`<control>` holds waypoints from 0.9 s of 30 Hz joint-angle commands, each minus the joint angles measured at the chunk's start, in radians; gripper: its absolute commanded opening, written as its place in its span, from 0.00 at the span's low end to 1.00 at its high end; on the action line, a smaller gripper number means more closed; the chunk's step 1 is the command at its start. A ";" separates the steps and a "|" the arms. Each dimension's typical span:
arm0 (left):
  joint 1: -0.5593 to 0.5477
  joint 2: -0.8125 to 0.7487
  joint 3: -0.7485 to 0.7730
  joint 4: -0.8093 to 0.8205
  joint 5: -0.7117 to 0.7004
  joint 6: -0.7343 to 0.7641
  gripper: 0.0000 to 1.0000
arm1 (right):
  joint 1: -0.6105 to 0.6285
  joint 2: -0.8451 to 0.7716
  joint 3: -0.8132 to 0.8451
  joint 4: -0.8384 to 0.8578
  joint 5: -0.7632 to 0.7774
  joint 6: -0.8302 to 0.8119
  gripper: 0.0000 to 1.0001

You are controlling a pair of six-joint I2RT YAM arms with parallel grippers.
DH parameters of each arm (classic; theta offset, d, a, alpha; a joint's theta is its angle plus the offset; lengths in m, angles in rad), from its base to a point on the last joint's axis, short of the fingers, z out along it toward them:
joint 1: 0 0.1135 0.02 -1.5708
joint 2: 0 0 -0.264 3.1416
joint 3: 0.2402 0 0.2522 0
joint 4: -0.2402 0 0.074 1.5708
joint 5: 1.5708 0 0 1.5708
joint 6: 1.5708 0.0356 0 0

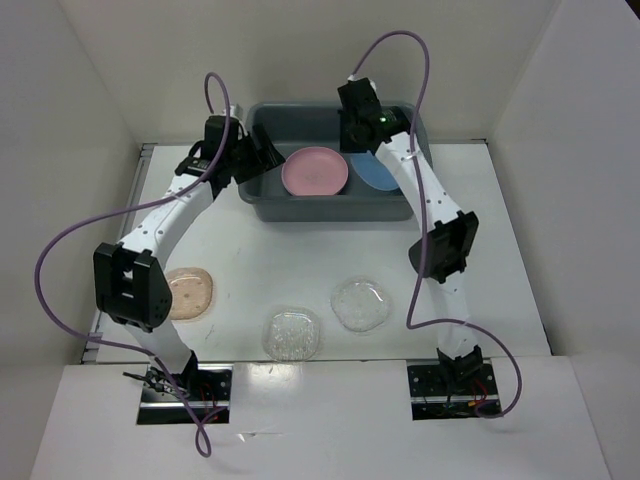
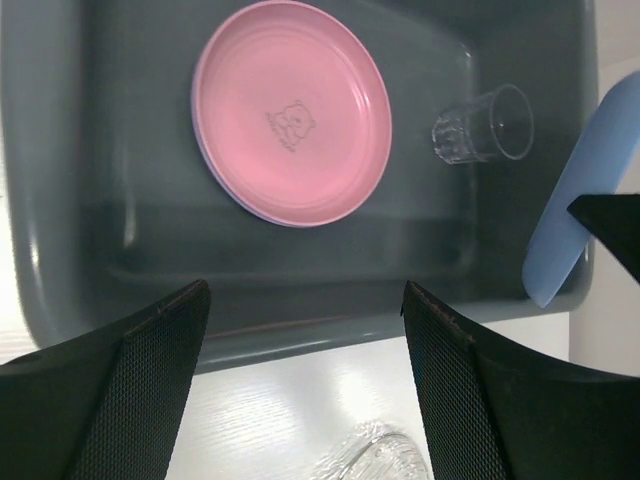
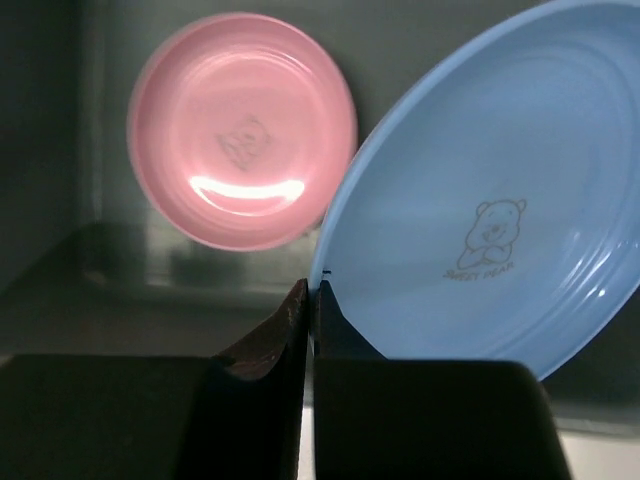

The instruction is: Place the mixed dishes into the plastic bin

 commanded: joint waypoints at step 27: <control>-0.002 -0.127 -0.146 0.020 -0.002 -0.025 0.85 | 0.093 0.480 0.432 0.335 -0.389 -0.066 0.31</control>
